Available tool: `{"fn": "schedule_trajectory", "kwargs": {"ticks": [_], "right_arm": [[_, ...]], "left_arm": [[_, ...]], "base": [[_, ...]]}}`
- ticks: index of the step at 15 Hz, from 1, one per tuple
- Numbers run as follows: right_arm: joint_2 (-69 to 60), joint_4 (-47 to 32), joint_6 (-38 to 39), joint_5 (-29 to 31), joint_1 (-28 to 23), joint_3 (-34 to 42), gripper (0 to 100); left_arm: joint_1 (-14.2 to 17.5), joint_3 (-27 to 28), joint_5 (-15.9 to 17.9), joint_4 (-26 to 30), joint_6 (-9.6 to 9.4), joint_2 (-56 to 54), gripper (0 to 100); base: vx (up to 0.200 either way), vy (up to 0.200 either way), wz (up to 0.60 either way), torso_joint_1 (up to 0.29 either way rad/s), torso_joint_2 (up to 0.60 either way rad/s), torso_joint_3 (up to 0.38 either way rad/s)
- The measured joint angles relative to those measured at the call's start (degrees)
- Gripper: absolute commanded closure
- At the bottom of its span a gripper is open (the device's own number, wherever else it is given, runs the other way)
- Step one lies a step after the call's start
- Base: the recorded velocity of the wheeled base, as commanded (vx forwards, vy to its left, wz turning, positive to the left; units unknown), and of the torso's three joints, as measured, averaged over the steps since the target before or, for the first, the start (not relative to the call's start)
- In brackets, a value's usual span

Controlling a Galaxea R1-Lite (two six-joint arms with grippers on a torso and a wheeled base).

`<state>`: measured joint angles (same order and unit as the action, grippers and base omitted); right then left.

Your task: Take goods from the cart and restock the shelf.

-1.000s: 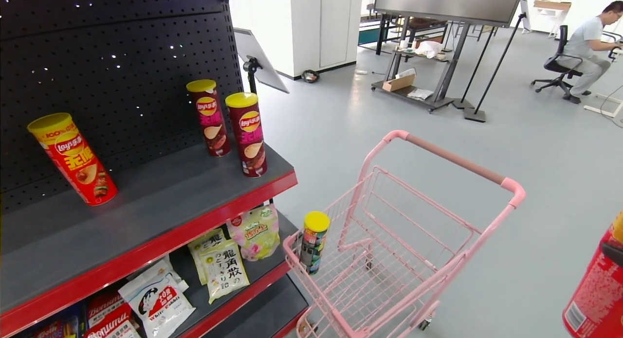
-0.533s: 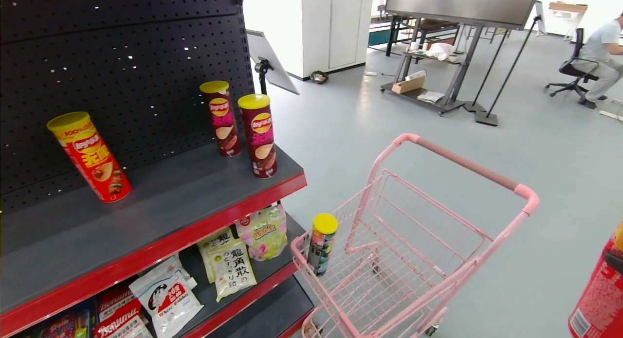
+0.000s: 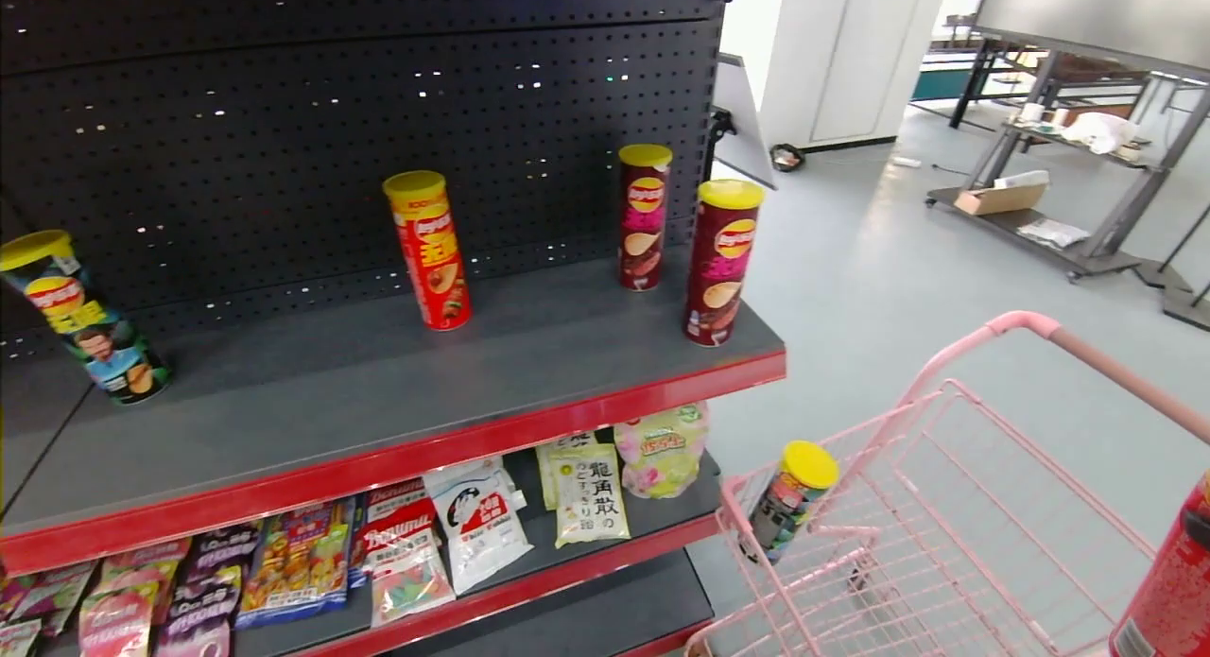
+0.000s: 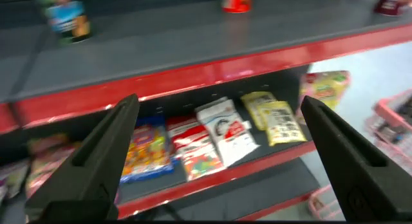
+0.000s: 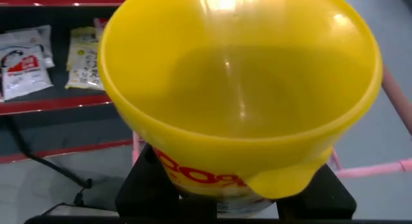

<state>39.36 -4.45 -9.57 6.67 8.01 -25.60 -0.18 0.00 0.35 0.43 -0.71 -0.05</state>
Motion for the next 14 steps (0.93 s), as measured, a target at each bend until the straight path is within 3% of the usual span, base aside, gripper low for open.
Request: {"fn": "schedule_trajectory", "kwargs": {"ticks": [5, 14], "right_arm": [[-4.0, 0.1, 0.0, 0.0, 0.0, 1.5, 100], [-22.8, -0.5, 0.0, -4.3, 1.5, 9.5, 100]], "left_arm": [[-0.1, 0.0, 0.0, 0.1, 0.00, 0.0, 0], [0.0, 0.0, 0.0, 0.0, 0.00, 0.0, 0]], "base": [[0.000, 0.000, 0.12, 0.000, 0.00, 0.000], [0.200, 0.000, 0.00, 0.003, 0.00, 0.002]]}}
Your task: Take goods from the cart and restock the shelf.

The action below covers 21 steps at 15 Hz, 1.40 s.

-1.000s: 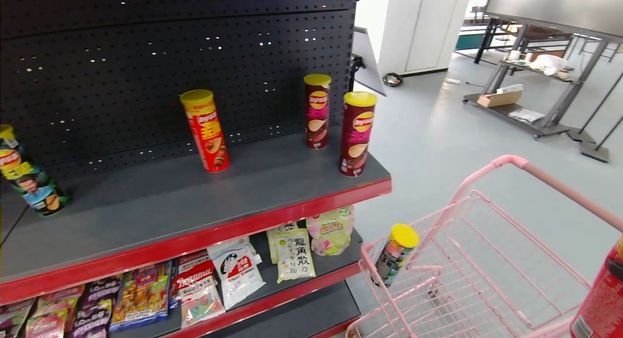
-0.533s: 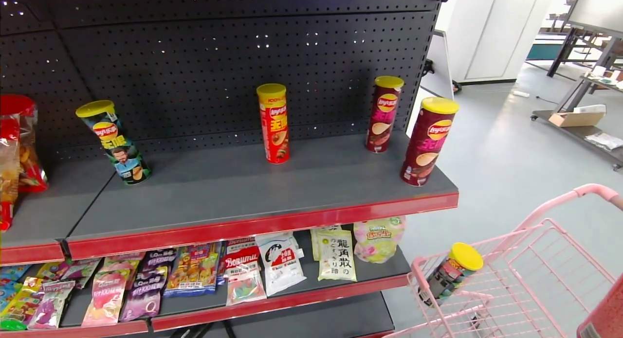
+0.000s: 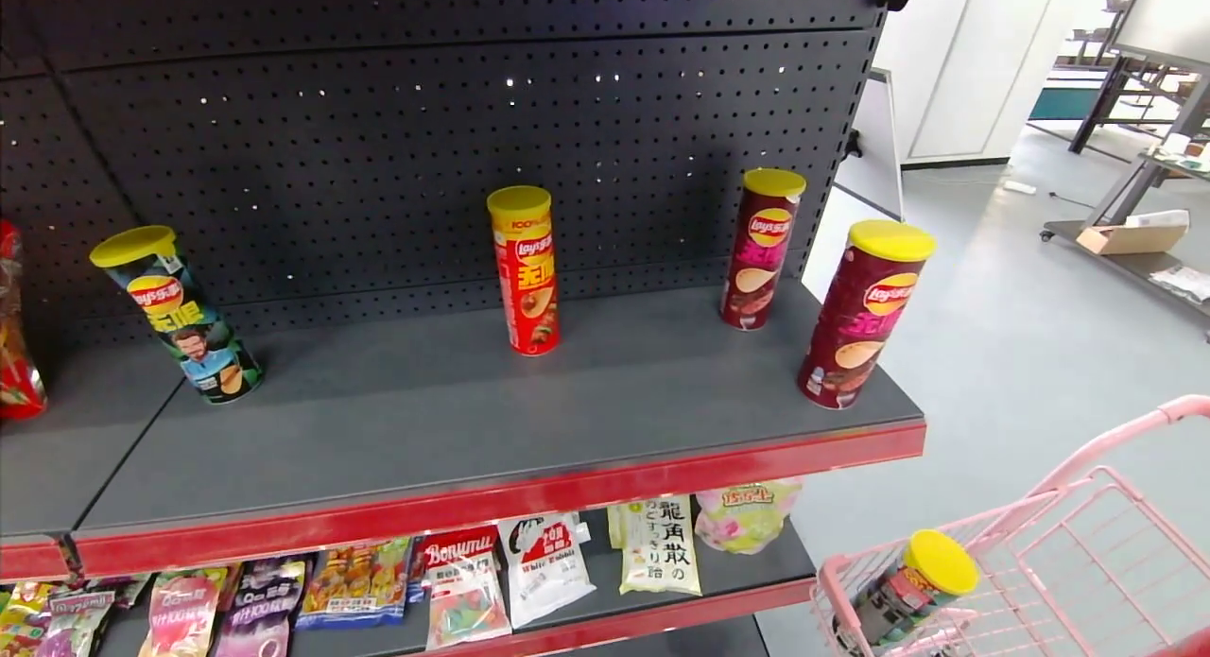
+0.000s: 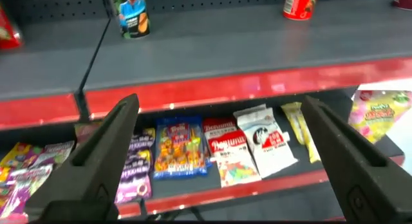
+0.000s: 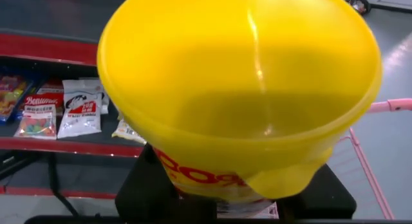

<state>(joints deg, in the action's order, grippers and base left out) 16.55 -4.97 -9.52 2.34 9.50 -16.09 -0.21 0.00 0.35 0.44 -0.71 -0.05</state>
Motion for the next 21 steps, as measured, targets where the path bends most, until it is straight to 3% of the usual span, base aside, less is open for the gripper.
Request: {"fn": "schedule_trajectory", "kwargs": {"ticks": [11, 12, 14, 16, 18, 21], "right_arm": [[-2.5, 0.1, 0.8, -0.2, -0.1, 2.4, 100], [-2.3, 0.2, 0.8, -0.2, 0.0, 2.4, 100], [-1.2, 0.2, 0.9, 0.0, 0.0, 2.2, 100], [0.8, 0.4, 0.9, 0.1, -0.1, 1.4, 100], [4.6, 2.1, 1.0, 0.0, -0.6, -0.4, 100], [8.0, 3.3, 1.9, -1.3, -0.8, -2.1, 100]], "left_arm": [[-0.9, 0.6, 0.4, 0.1, -0.09, 3.9, 0], [-1.1, 1.6, 0.7, 0.1, 0.28, 4.7, 0], [-1.5, 7.4, 1.6, 0.0, 2.76, 9.1, 0], [-2.3, 14.4, 5.4, -1.5, 3.77, 18.6, 0], [-3.5, 20.0, 12.8, -5.6, 3.17, 31.7, 0], [-4.5, 24.1, 24.1, -16.6, -0.44, 51.3, 0]], "base": [[0.000, 0.000, 0.00, 0.000, 0.00, 0.000], [0.000, 0.000, 0.00, 0.000, 0.00, 0.000], [0.000, 0.000, 0.00, 0.000, 0.00, 0.000], [0.000, 0.000, 0.00, 0.000, 0.00, 0.000], [0.000, 0.000, 0.00, 0.000, 0.00, 0.000], [0.000, 0.000, 0.00, 0.000, 0.00, 0.000]]}}
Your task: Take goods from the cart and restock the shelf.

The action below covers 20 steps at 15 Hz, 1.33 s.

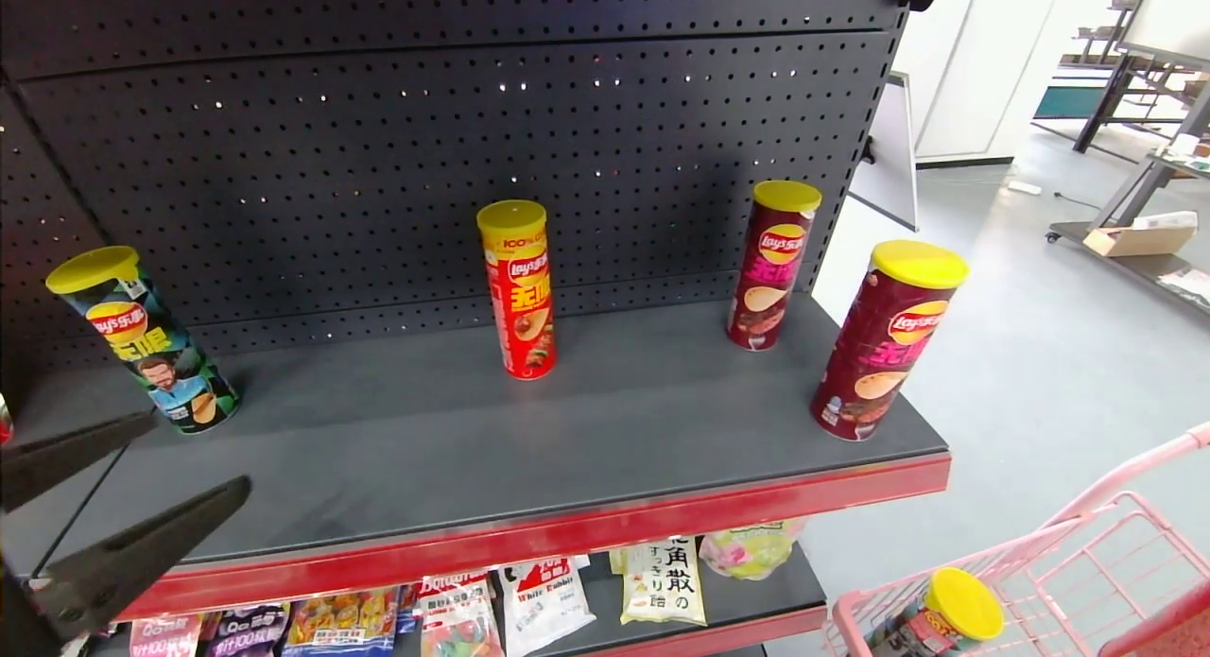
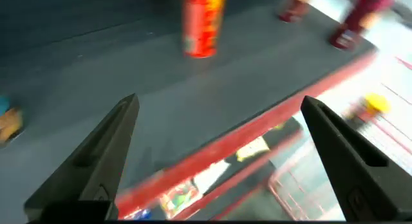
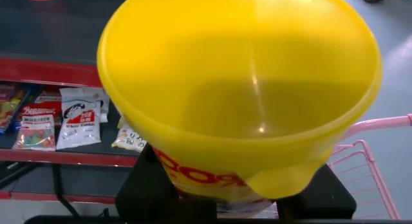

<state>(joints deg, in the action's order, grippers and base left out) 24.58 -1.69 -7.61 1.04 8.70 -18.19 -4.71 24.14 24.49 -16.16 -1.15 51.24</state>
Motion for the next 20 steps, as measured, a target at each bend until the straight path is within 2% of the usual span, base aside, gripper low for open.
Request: {"fn": "schedule_trajectory", "kwargs": {"ticks": [2, 3, 5, 7, 9, 14, 20], "right_arm": [[0.9, 0.1, 1.5, -0.3, 0.0, -0.2, 100], [1.1, 0.1, 2.5, -0.2, 0.0, -0.2, 100], [1.2, 0.1, 3.9, -0.2, 0.0, -0.3, 100], [1.2, 0.1, 3.9, -0.2, 0.0, -0.7, 100], [1.2, 0.1, 3.9, -0.1, 0.0, -1.2, 100], [1.1, 0.0, 4.0, 0.0, -0.1, -1.5, 100], [1.1, 0.0, 4.0, 0.2, -0.3, -1.5, 100]], "left_arm": [[-0.4, 1.6, 6.6, -8.3, -3.89, 12.3, 0], [-0.5, 2.5, 8.9, -12.6, -5.77, 18.3, 0], [-0.7, 6.0, 11.0, -21.0, -7.98, 29.2, 0], [-1.0, 12.2, 12.2, -26.9, -9.39, 38.4, 0], [-2.2, 17.3, 11.8, -28.6, -10.01, 44.7, 0], [-5.2, 25.1, 10.2, -32.7, -10.13, 54.4, 0], [-7.0, 32.9, 8.3, -33.4, -10.02, 61.2, 0]], "base": [[0.000, 0.000, 0.00, 0.000, 0.00, 0.000], [0.000, 0.000, 0.00, 0.000, 0.00, 0.000], [0.000, 0.000, 0.00, 0.000, 0.00, 0.000], [0.000, 0.000, 0.00, 0.000, 0.00, 0.000], [0.000, 0.000, 0.00, 0.000, 0.00, 0.000], [0.000, 0.000, 0.00, 0.000, 0.00, 0.000], [0.000, 0.000, 0.00, 0.000, 0.00, 0.000]]}}
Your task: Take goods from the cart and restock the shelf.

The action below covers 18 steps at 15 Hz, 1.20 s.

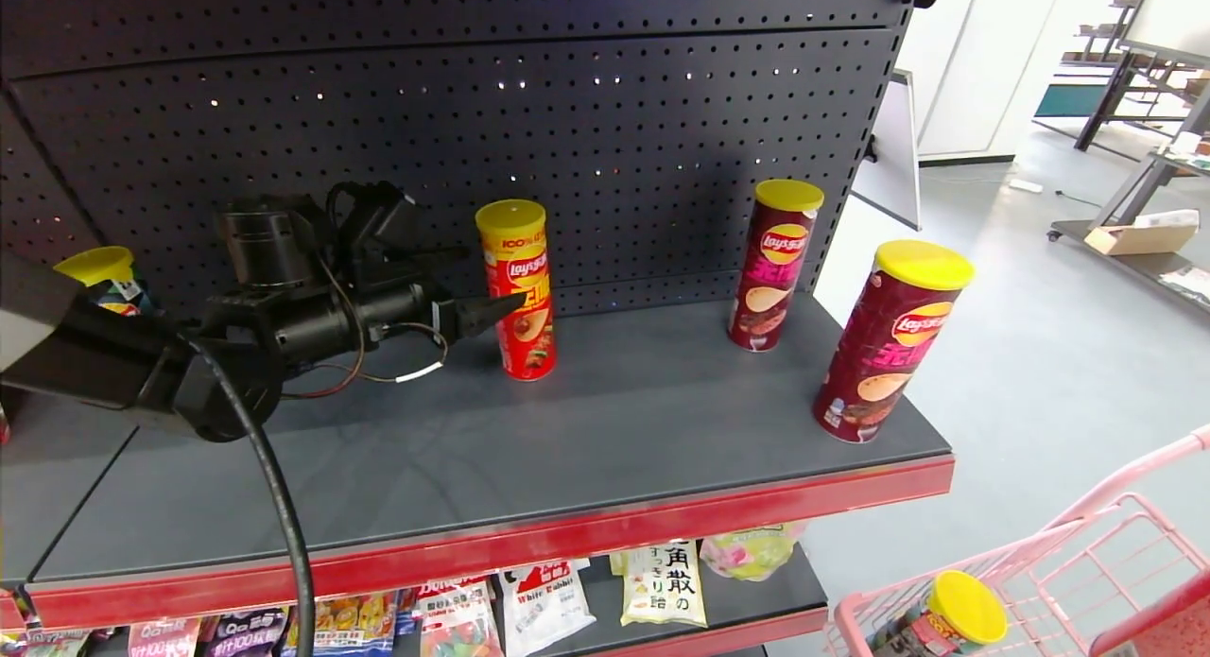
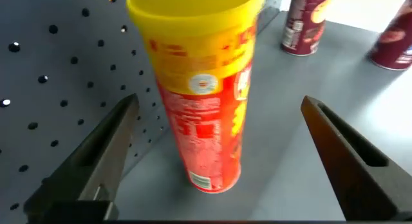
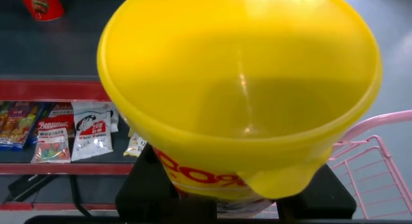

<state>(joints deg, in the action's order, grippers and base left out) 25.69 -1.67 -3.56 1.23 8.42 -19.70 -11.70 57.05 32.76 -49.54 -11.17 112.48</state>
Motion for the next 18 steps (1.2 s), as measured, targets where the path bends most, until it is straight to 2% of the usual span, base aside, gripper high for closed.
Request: {"fn": "schedule_trajectory", "kwargs": {"ticks": [4, 15, 18], "right_arm": [[0.0, 0.0, 0.0, 0.0, 0.0, -0.1, 100], [0.4, -0.1, 0.0, 0.1, -0.1, 0.0, 100], [0.5, -0.2, 0.2, 0.1, -0.1, 0.1, 100]], "left_arm": [[-0.1, 4.5, -1.6, 0.1, 0.00, 3.0, 0], [-1.7, 13.8, -3.1, 2.6, 0.52, 9.2, 0], [-2.9, 15.7, -3.7, 2.6, 2.44, 10.5, 0]], "base": [[0.000, 0.000, 0.00, 0.000, 0.00, 0.000], [0.000, 0.000, 0.00, 0.000, 0.00, 0.000], [0.000, 0.000, 0.00, 0.000, 0.00, 0.000]]}}
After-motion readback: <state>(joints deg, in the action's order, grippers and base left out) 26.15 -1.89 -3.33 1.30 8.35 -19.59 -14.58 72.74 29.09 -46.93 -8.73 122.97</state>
